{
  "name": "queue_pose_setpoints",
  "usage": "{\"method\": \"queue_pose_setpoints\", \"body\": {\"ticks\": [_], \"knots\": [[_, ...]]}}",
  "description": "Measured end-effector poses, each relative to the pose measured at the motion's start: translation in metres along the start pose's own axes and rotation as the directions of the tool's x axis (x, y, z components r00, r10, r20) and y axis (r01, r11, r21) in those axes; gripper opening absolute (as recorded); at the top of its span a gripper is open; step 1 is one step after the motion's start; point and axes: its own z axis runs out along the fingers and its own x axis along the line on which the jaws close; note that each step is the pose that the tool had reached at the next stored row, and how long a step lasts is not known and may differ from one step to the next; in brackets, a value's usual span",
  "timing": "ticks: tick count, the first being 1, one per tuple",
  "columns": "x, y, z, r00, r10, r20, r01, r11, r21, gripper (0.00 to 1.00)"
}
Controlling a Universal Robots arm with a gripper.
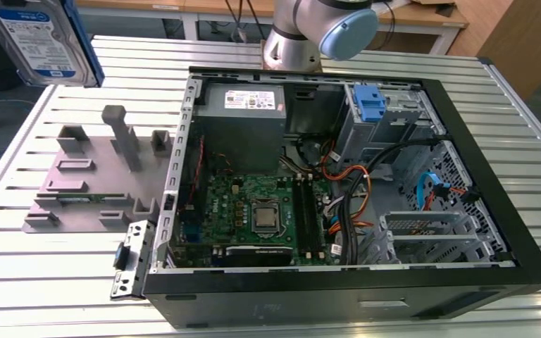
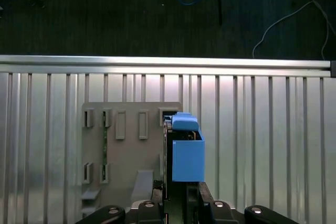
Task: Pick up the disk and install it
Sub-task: 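Pick up the disk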
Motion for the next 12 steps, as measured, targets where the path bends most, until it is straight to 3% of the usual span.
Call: {"method": "queue_pose_setpoints", "body": {"ticks": [12], "knots": [[-0.0013,0.0006,-0.0238,1.0,0.0,0.0,0.0,1.0,0.0,0.35]]}}
